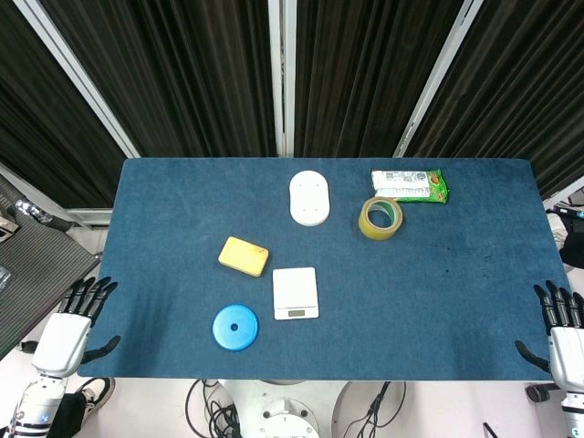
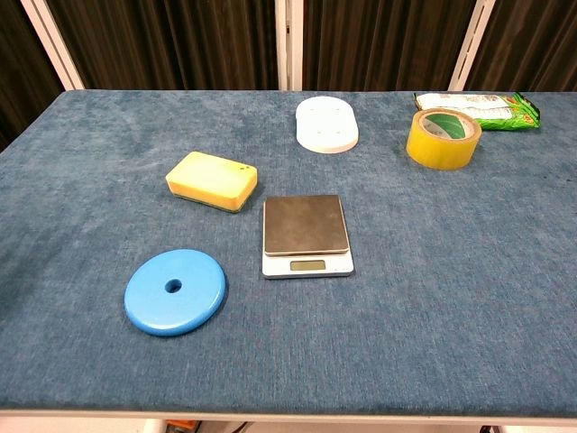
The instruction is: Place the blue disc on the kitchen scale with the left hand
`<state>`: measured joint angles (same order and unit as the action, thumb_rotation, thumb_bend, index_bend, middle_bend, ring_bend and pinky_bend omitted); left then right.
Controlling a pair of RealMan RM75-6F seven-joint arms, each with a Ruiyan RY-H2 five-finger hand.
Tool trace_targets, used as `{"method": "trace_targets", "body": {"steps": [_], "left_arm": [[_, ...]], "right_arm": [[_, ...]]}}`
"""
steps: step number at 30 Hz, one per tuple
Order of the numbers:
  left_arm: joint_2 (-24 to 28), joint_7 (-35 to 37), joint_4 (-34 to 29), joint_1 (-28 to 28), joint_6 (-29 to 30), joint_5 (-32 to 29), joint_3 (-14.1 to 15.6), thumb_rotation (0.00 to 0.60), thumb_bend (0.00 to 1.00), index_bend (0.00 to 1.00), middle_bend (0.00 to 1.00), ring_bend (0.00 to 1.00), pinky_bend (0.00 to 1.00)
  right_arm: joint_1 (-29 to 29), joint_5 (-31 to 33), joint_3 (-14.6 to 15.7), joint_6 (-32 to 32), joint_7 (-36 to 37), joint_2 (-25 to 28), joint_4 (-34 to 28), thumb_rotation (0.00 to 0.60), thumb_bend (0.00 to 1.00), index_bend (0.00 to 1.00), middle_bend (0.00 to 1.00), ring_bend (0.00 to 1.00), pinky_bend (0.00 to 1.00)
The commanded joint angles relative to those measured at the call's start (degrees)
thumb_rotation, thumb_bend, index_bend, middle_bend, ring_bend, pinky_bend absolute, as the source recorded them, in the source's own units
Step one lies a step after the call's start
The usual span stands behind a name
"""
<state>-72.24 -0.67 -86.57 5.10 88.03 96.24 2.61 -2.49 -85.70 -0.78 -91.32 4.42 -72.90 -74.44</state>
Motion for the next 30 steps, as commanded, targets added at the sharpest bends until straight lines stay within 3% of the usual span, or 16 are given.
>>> {"method": "trace_targets", "body": {"steps": [1,15,21,25,27,30], "left_arm": [[0.3,0.1,-0.2,0.0,0.2,0.1,0.0,0.600,0.18,0.10,0.06,0.00,0.00],[0.3,1.0,-0.9,1.0,-1.3,1.8,1.1,0.600,0.13,0.10,0.06,0.00,0.00],[-0.6,2.4,-3.2,4.5,-7.0,6.0,3.9,0.600,0.13,0.10,0.06,0.00,0.00],[-2.5,2.6,-4.9,8.0,-10.8,9.0,4.2,0.600,0.13,0.10,0.06,0.00,0.00],[-4.1,2.7,-5.8,9.9,-12.4,10.2,3.8,0.600,0.16,0.10,0.06,0.00,0.00],[-6.5,3.5,-6.4,12.7,-15.0,11.2,3.0,0.600,0.30,0.10,0.07,0.00,0.00]], "right_arm": [[-0.1,-0.1,-0.1,-0.1,0.1,0.2,-0.3,0.600,0.07,0.00,0.00,0.00,0.00],[-0.2,-0.2,-0.9,0.4,1.0,1.1,-1.4,0.600,0.08,0.00,0.00,0.00,0.00],[0.1,-0.1,-1.1,1.3,0.6,1.3,-1.9,0.600,0.09,0.00,0.00,0.00,0.00],[-0.1,-0.2,-1.1,1.1,0.9,1.3,-1.8,0.600,0.09,0.00,0.00,0.00,0.00],[-0.3,-0.2,-1.2,0.8,1.3,1.4,-1.8,0.600,0.09,0.00,0.00,0.00,0.00],[-0.7,-0.3,-1.3,0.2,2.1,1.7,-1.7,0.600,0.09,0.00,0.00,0.00,0.00]]}}
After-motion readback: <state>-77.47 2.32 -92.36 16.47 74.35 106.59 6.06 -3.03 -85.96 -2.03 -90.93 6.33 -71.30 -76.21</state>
